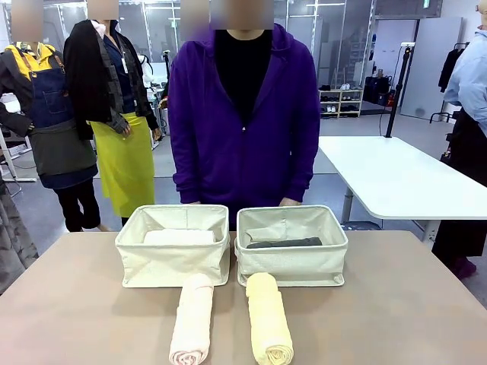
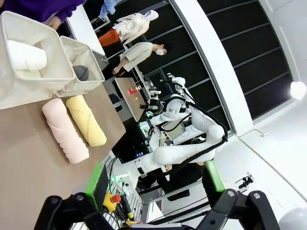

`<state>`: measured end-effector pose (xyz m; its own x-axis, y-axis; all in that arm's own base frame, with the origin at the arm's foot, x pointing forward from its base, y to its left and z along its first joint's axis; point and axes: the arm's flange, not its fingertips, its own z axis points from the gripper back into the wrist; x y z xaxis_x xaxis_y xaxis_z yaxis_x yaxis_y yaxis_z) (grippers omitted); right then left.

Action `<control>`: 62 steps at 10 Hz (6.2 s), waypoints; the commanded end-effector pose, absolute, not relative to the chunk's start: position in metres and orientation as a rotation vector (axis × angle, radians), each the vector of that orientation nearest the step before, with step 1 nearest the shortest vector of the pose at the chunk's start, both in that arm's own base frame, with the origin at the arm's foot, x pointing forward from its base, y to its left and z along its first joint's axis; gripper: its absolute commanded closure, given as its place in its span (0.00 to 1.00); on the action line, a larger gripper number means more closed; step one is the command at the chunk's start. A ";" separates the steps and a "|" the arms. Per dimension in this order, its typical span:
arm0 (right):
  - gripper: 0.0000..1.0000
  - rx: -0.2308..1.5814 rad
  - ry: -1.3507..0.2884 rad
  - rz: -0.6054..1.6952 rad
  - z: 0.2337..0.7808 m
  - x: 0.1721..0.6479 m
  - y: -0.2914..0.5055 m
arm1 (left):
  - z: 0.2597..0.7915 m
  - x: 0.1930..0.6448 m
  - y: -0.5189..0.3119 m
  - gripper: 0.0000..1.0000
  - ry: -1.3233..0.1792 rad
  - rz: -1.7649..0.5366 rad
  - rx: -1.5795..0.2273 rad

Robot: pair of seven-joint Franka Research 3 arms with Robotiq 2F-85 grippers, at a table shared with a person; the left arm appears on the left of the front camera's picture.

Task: Divide the towels into two baskets.
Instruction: Pick up one hotel-folded towel from the bottom of the table and place it in the Fabric basket indicated by the person.

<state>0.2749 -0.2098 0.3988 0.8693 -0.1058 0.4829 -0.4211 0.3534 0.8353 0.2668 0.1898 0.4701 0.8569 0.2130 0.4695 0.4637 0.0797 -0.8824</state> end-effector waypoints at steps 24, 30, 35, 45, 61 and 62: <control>0.00 0.609 -0.165 0.280 0.390 0.355 0.151 | 0.475 0.264 0.191 0.00 -0.567 -0.204 -1.521; 0.00 0.494 -0.172 0.226 0.345 0.348 0.258 | 0.475 0.264 0.191 0.00 -0.567 -0.204 -1.521; 0.00 0.500 -0.161 0.204 0.322 0.356 0.285 | 0.475 0.264 0.191 0.00 -0.567 -0.204 -1.521; 0.79 0.471 -0.166 0.239 0.308 0.354 0.291 | 0.475 0.264 0.191 0.00 -0.567 -0.204 -1.521; 0.64 0.334 -0.169 0.410 0.403 0.344 0.274 | 0.475 0.264 0.191 0.00 -0.567 -0.204 -1.521; 0.64 0.288 -0.203 0.458 0.420 0.342 0.277 | 0.475 0.264 0.191 0.00 -0.567 -0.204 -1.521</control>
<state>0.3460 0.2734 0.3988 0.8850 0.3891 0.2558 -0.4522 0.8492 0.2728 0.2659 0.1893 0.4709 0.8581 0.2110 0.4682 0.4619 0.0810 -0.8832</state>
